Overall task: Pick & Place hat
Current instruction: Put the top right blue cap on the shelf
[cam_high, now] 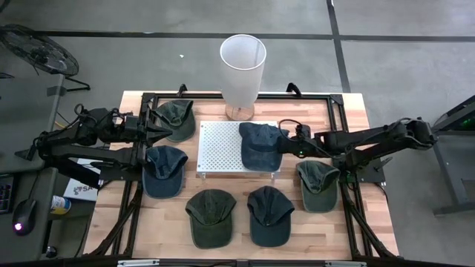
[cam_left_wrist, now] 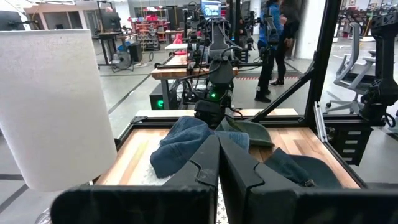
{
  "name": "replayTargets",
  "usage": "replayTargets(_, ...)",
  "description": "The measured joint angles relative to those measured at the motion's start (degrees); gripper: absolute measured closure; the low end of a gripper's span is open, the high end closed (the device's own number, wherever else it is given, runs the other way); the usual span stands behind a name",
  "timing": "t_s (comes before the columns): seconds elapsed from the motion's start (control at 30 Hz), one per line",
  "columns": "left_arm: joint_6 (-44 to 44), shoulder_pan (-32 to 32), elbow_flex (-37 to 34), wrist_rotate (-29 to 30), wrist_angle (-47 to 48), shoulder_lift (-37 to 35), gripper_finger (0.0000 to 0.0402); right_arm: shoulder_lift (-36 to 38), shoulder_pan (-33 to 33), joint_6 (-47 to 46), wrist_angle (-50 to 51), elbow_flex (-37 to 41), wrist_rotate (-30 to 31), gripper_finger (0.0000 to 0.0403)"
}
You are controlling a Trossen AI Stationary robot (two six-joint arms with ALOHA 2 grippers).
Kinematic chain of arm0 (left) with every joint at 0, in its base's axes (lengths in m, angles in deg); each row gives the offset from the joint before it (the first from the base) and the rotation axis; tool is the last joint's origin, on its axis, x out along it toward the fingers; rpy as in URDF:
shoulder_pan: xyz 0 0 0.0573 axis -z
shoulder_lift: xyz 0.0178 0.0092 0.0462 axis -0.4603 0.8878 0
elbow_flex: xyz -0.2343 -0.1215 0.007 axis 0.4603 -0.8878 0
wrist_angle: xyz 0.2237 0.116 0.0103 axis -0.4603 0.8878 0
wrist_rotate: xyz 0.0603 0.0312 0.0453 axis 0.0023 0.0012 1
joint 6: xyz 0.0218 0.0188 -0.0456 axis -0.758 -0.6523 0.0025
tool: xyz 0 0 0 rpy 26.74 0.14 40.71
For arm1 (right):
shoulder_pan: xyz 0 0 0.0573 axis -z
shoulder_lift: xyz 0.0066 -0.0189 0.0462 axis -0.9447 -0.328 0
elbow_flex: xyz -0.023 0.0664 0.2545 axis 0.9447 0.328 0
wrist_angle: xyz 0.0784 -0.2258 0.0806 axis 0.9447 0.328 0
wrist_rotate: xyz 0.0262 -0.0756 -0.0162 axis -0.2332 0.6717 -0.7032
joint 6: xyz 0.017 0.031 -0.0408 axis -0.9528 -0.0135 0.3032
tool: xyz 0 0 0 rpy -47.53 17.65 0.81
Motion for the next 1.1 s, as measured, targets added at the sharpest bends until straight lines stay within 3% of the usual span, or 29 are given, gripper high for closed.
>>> replayTargets(1.1,0.02,-0.01,-0.02,0.01,0.00,-0.01,0.0399,0.00,0.00,6.48,-6.54,-0.09,-1.75,0.0403)
